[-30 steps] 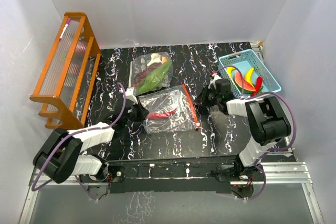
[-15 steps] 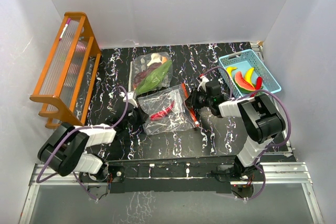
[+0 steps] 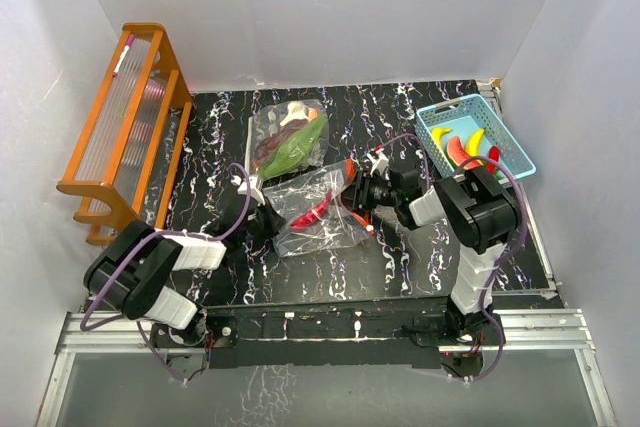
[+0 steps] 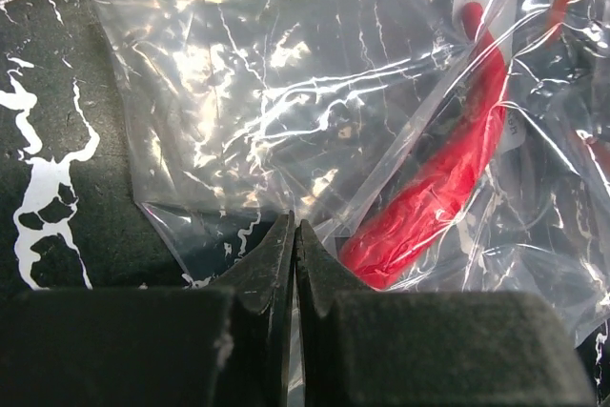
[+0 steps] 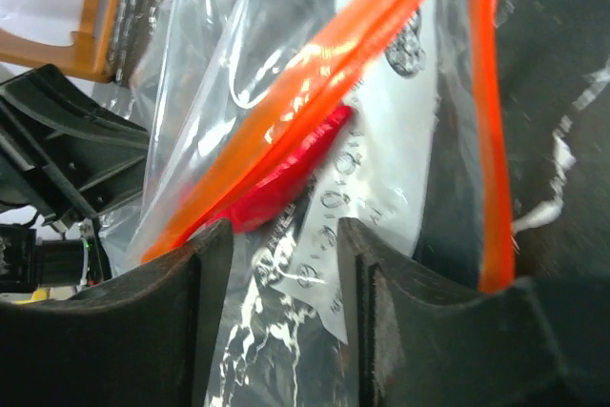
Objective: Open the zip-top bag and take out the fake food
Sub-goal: Pick up the fake vegetable from the zipper food storage bag.
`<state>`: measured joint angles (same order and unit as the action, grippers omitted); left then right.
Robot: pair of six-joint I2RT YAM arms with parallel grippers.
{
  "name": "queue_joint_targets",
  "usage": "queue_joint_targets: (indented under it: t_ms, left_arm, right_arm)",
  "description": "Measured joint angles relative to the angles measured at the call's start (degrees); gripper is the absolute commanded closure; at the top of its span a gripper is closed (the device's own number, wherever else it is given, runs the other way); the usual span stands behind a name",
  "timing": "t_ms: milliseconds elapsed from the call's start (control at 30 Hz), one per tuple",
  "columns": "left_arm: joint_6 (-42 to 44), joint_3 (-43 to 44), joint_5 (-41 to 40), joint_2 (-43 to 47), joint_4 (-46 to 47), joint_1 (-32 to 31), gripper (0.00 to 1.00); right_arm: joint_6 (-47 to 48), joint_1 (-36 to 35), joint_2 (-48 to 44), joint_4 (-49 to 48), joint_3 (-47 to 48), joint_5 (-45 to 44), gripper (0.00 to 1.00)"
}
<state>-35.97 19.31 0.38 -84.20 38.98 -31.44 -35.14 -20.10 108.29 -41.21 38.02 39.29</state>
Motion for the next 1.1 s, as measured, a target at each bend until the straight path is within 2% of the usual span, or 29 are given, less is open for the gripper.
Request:
queue_joint_targets:
  t_ms: [67,267,433,533,800,1000,1100]
  left_arm:
    - [0.22,0.20,-0.04,-0.15,-0.04,0.00,1.00]
    - [0.98,1.90,-0.17,-1.92,0.02,0.00,1.00]
    - [1.46,3.63,-0.13,-3.74,0.15,0.00,1.00]
    - [1.51,4.13,0.07,-4.57,0.66,0.00,1.00]
    - [1.51,4.50,0.46,-5.42,1.57,0.00,1.00]
    - [1.46,4.50,-0.04,-5.07,0.94,0.00,1.00]
    - [1.40,4.50,-0.66,-4.85,0.52,0.00,1.00]
  right_arm:
    - [-1.46,-0.20,1.40,-3.28,0.44,1.66,0.36]
    - [-3.69,-1.42,5.29,-7.17,4.00,3.23,0.30]
    - [-3.87,-3.85,7.67,-6.14,8.55,3.19,0.27]
    - [-3.74,-5.51,8.31,-5.46,9.81,2.84,0.31]
    - [-4.68,-7.28,10.16,-4.04,11.23,2.80,0.77]
    - [-5.49,-7.02,6.71,-3.04,10.16,2.05,0.83]
    - [-3.80,-4.20,2.29,-0.26,7.45,1.46,0.85]
